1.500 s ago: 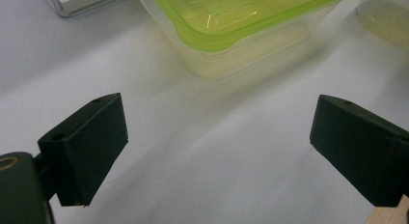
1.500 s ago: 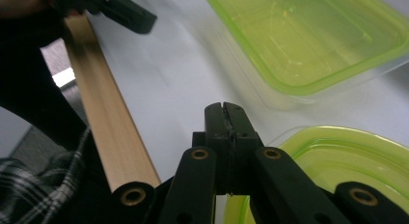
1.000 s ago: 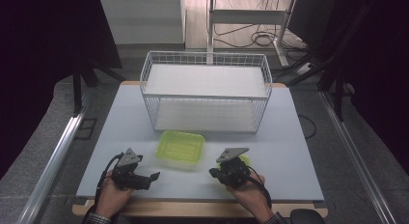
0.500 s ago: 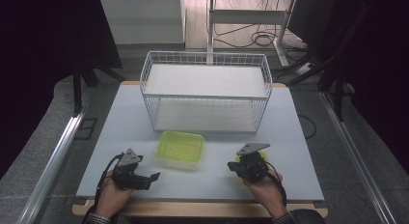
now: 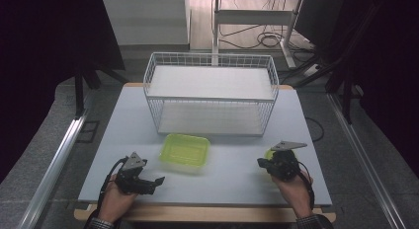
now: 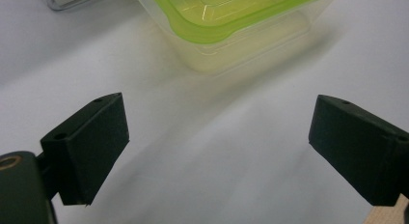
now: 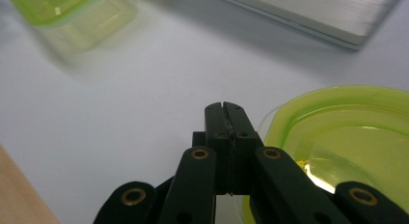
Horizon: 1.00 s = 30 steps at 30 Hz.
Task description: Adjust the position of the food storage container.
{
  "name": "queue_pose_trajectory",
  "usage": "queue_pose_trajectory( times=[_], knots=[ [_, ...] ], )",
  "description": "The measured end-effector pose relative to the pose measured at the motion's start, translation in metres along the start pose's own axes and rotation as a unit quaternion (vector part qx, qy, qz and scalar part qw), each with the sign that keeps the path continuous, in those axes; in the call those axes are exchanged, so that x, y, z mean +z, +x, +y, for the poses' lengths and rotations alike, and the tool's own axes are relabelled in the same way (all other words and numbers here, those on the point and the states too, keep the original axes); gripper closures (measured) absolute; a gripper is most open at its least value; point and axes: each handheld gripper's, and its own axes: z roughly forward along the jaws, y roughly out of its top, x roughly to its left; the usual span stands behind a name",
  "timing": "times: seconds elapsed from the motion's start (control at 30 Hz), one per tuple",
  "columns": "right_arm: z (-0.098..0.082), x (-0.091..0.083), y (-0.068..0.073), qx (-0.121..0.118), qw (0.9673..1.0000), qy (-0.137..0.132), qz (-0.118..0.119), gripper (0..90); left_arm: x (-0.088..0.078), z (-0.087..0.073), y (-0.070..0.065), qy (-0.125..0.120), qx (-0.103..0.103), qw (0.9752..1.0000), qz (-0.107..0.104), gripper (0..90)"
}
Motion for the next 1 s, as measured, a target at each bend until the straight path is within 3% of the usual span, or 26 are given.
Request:
queue_pose_trajectory(
  times=[0.4,0.53,0.67,0.73,0.77,0.83,0.93,0.97,1.0],
  knots=[
    [-0.008,-0.013,-0.037,0.039,0.9981,-0.024,-0.04,89.3,0.0,0.004,-0.006,0.026,0.014,0.9994,0.017,9.5],
    [-0.007,-0.015,-0.035,0.036,0.998,-0.031,-0.04,89.2,-0.003,0.005,-0.005,0.018,0.009,0.9996,0.018,10.6],
    [-0.005,-0.015,-0.029,0.015,0.9983,-0.04,-0.039,89.2,-0.008,0.007,0.0,0.005,0.005,0.9998,0.016,18.6],
    [-0.004,-0.014,-0.024,-0.003,0.9986,-0.045,-0.027,89.2,-0.01,0.009,0.007,-0.003,0.005,0.9998,0.02,31.5],
    [-0.004,-0.014,-0.024,-0.003,0.9986,-0.045,-0.027,89.2,-0.01,0.01,0.01,-0.005,0.003,0.9998,0.021,31.5],
    [-0.004,-0.013,-0.021,-0.01,0.9987,-0.048,-0.014,89.2,-0.009,0.012,0.018,-0.004,-0.003,0.9996,0.026,44.9],
    [-0.003,-0.01,-0.018,-0.019,0.9983,-0.053,0.016,89.2,-0.005,0.015,0.027,0.004,-0.011,0.9994,0.034,52.8],
    [-0.002,-0.009,-0.017,-0.02,0.9973,-0.057,0.041,89.1,-0.003,0.015,0.03,0.008,-0.013,0.9992,0.036,59.1],
    [-0.002,-0.009,-0.017,-0.02,0.9973,-0.057,0.041,89.1,-0.001,0.016,0.033,0.012,-0.013,0.9991,0.039,59.1]
  ],
)
